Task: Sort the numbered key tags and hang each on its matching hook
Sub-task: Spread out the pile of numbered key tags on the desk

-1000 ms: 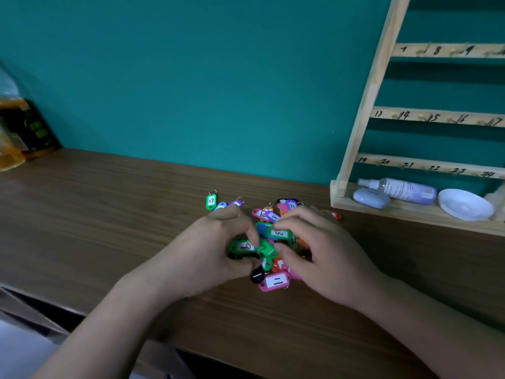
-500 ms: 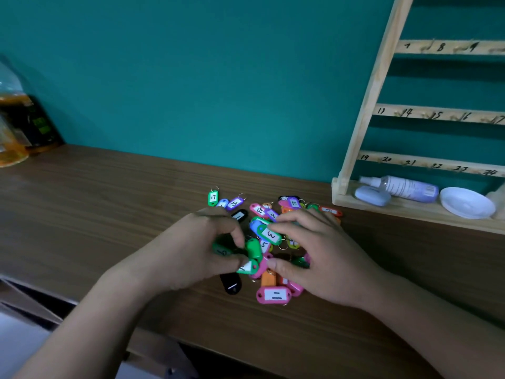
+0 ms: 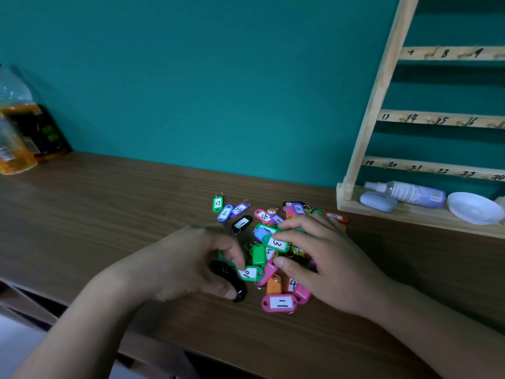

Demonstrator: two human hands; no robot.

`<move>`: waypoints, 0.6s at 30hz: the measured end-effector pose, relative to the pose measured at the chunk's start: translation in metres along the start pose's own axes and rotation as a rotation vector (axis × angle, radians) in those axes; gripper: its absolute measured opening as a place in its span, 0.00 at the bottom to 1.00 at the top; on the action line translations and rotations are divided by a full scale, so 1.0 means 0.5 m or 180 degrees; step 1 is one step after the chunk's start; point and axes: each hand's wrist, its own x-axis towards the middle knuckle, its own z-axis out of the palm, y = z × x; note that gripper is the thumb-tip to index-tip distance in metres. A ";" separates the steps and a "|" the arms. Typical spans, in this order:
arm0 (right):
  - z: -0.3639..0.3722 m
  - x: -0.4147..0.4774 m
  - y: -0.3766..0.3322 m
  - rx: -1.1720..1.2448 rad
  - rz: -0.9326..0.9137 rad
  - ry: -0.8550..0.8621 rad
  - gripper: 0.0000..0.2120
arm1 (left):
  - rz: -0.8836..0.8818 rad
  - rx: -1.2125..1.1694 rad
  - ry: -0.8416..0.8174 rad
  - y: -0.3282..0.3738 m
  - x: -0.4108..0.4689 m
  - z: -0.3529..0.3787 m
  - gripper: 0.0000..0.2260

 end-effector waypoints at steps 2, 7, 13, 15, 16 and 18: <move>-0.001 0.000 -0.002 0.0012 0.0000 -0.0002 0.26 | 0.0020 0.0008 -0.0054 -0.002 0.004 -0.001 0.17; -0.001 -0.002 -0.003 0.0075 -0.0007 0.0035 0.26 | 0.0079 -0.0047 -0.0036 -0.007 0.007 0.004 0.12; 0.000 0.000 -0.003 0.0141 -0.0079 0.0390 0.16 | 0.0159 -0.0442 0.0380 0.002 0.011 0.007 0.10; 0.000 0.002 -0.008 0.0259 -0.0087 0.0558 0.14 | 0.0274 -0.0567 0.0675 0.015 0.017 0.014 0.09; -0.001 0.002 -0.011 0.0348 -0.0105 0.0616 0.13 | 0.0331 -0.0588 0.0819 0.022 0.022 0.019 0.09; -0.004 0.001 -0.017 0.0516 -0.0143 0.0665 0.14 | 0.0452 -0.0557 0.1097 0.035 0.033 0.030 0.08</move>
